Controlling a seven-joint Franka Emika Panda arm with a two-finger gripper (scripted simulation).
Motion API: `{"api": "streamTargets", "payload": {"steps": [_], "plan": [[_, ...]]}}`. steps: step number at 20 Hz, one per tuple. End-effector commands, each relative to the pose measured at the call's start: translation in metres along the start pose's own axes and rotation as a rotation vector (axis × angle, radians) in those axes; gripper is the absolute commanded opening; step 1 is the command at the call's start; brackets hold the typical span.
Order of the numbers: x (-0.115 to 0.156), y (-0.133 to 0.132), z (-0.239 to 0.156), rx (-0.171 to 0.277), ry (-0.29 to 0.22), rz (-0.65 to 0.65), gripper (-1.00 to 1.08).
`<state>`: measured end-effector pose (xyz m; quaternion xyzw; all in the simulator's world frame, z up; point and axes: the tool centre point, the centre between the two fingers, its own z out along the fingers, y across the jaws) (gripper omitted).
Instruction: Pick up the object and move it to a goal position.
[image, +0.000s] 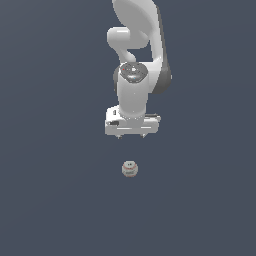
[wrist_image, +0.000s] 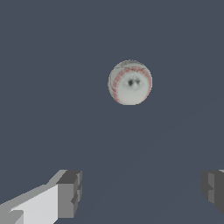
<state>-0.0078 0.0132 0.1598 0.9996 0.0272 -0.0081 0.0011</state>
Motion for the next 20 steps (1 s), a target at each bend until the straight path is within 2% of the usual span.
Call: {"api": "streamTargets", "payload": {"steps": [1, 10, 20], "plan": [[0.0, 0.0, 0.0, 0.0, 0.0, 0.0, 1.0], [0.001, -0.019, -0.004, -0.013, -0.007, -0.08, 1.0], [0.004, -0.018, -0.002, -0.013, -0.007, -0.117, 1.0]]}}
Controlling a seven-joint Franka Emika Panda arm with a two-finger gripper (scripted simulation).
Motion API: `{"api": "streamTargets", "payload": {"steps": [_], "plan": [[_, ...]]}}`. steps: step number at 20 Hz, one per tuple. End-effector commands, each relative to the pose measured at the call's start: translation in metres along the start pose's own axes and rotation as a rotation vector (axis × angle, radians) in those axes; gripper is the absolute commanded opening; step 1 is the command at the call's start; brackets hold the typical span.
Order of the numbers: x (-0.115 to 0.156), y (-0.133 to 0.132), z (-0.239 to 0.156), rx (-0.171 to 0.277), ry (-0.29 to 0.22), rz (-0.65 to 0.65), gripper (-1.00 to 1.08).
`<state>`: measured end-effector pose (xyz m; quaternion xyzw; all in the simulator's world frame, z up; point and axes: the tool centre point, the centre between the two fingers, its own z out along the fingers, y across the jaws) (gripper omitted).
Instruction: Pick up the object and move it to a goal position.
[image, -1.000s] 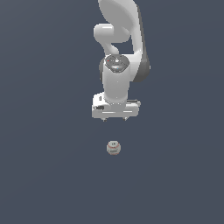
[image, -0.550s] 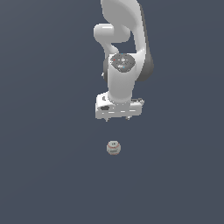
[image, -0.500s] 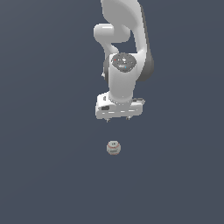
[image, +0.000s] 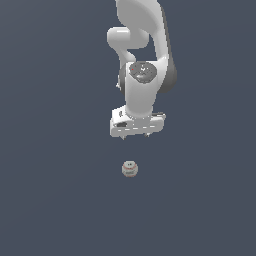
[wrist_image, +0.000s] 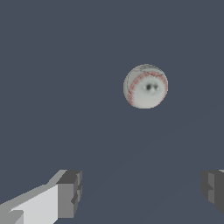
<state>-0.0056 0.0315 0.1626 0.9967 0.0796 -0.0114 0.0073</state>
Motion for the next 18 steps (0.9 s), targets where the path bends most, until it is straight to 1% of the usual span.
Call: {"api": "streamTargets", "payload": {"steps": [1, 9, 18], "plan": [[0.002, 0.0, 0.001, -0.001, 0.0, -0.023, 1.0], [0.012, 0.003, 0.007, -0.003, 0.0, -0.156, 1.0], [0.031, 0.009, 0.019, -0.006, 0.002, -0.391, 1.0]]}}
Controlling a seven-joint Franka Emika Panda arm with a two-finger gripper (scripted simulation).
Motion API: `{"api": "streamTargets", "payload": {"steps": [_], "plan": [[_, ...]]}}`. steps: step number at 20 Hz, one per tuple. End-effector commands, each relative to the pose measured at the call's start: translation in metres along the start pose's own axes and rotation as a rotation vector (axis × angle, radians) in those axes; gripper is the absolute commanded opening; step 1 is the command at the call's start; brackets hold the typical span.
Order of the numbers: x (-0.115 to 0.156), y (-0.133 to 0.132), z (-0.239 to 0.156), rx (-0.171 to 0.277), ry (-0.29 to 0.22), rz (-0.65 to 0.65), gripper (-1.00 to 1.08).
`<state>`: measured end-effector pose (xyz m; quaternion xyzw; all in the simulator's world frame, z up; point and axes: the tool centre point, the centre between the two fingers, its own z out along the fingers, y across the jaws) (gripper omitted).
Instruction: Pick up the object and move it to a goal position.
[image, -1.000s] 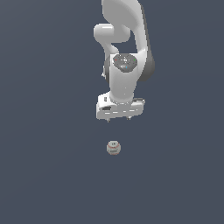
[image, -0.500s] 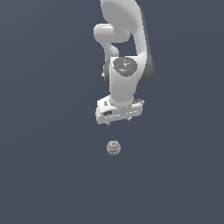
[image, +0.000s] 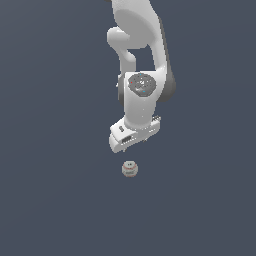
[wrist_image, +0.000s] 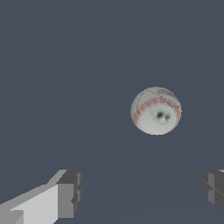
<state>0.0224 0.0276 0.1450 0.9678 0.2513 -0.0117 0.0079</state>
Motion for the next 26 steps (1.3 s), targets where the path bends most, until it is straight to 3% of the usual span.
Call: {"api": "streamTargets", "payload": {"steps": [1, 26], "plan": [[0.004, 0.003, 0.004, 0.0, 0.001, -0.069, 1.0], [0.04, 0.038, 0.039, -0.001, 0.021, -0.706, 1.0]]}}
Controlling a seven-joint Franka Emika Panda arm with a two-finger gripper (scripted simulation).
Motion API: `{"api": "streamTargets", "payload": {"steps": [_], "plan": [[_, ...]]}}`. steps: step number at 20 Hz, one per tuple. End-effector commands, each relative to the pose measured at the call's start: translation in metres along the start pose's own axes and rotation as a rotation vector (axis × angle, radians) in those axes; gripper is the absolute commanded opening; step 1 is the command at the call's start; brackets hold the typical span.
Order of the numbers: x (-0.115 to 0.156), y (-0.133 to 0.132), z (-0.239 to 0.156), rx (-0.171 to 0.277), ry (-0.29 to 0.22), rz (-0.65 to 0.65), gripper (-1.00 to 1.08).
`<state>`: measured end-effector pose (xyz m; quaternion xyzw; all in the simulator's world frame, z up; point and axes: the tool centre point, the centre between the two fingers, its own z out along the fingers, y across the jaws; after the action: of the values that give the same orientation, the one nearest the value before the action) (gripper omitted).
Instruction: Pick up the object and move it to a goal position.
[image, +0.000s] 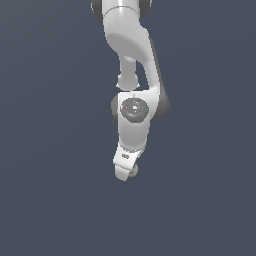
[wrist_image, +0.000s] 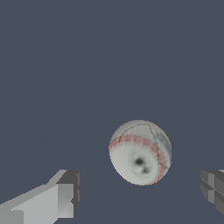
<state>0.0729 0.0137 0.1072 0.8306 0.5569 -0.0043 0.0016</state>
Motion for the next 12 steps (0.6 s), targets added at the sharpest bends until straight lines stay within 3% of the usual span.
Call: {"api": "streamTargets", "payload": {"steps": [1, 12], "plan": [[0.0001, 0.0039, 0.0028, -0.001, 0.003, -0.051, 1.0], [-0.0003, 0.0122, 0.0092, -0.003, 0.008, -0.158, 1.0]]}}
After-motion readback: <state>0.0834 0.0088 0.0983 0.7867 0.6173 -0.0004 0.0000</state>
